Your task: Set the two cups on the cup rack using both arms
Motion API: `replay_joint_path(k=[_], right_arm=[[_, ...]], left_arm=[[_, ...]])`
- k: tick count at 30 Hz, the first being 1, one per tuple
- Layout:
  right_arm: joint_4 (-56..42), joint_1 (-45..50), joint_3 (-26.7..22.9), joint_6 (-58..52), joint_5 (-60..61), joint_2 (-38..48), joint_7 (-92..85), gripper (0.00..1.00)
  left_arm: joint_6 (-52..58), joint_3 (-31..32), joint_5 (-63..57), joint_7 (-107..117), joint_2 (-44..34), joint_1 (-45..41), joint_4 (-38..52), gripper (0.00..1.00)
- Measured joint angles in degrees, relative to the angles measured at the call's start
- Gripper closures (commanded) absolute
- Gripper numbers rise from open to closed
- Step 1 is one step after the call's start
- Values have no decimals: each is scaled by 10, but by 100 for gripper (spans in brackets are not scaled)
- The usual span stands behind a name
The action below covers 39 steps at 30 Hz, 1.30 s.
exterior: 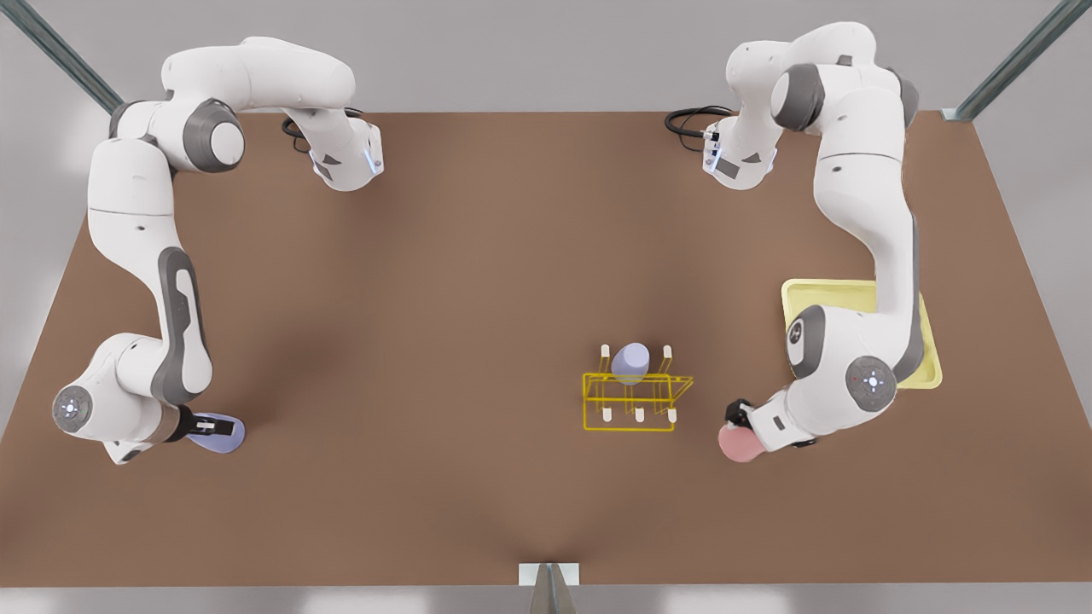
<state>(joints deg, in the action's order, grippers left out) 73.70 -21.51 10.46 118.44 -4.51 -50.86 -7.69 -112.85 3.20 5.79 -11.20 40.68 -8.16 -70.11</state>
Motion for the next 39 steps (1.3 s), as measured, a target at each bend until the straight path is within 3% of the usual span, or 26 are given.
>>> replay_joint_path(k=[5, 15, 16, 17, 21, 27, 29, 33, 34, 35, 36, 39], right_arm=[[0, -1, 58, -20, 4, 19, -3, 38], [0, 2, 188, -49, 4, 35, 5, 38], [0, 3, 200, -50, 4, 35, 7, 38], [1, 5, 212, -52, 4, 34, 11, 38], [1, 13, 256, -55, 4, 32, 28, 38], [-6, 54, 293, -49, 5, 22, 67, 37], [-8, 79, 295, -41, 6, 20, 84, 37], [-28, 128, 295, -21, 7, 12, 121, 37], [-29, 137, 295, -12, 7, 11, 130, 37], [-29, 147, 295, -3, 8, 10, 139, 37], [-31, 156, 295, 6, 8, 9, 148, 37], [-40, 196, 294, 41, 8, -4, 177, 37]], left_arm=[[67, 25, 7, 92, 7, -39, 48, 17], [130, 40, 7, 232, 31, -50, 49, 16], [130, 41, 9, 243, 33, -50, 49, 15], [130, 42, 11, 252, 34, -51, 49, 0], [130, 43, 16, 286, 37, -51, 49, 0], [145, 40, 7, 323, 23, -47, 55, 0], [179, 40, -9, 333, 12, -46, 94, 0], [278, 40, -30, 339, -56, 3, 144, 0], [298, 39, -48, 328, -103, 14, 103, 0], [295, 38, -68, 315, -185, 18, -10, 0], [295, 39, -81, 303, -227, 20, -65, 0], [299, 39, -90, 272, -248, 30, -98, 0]])
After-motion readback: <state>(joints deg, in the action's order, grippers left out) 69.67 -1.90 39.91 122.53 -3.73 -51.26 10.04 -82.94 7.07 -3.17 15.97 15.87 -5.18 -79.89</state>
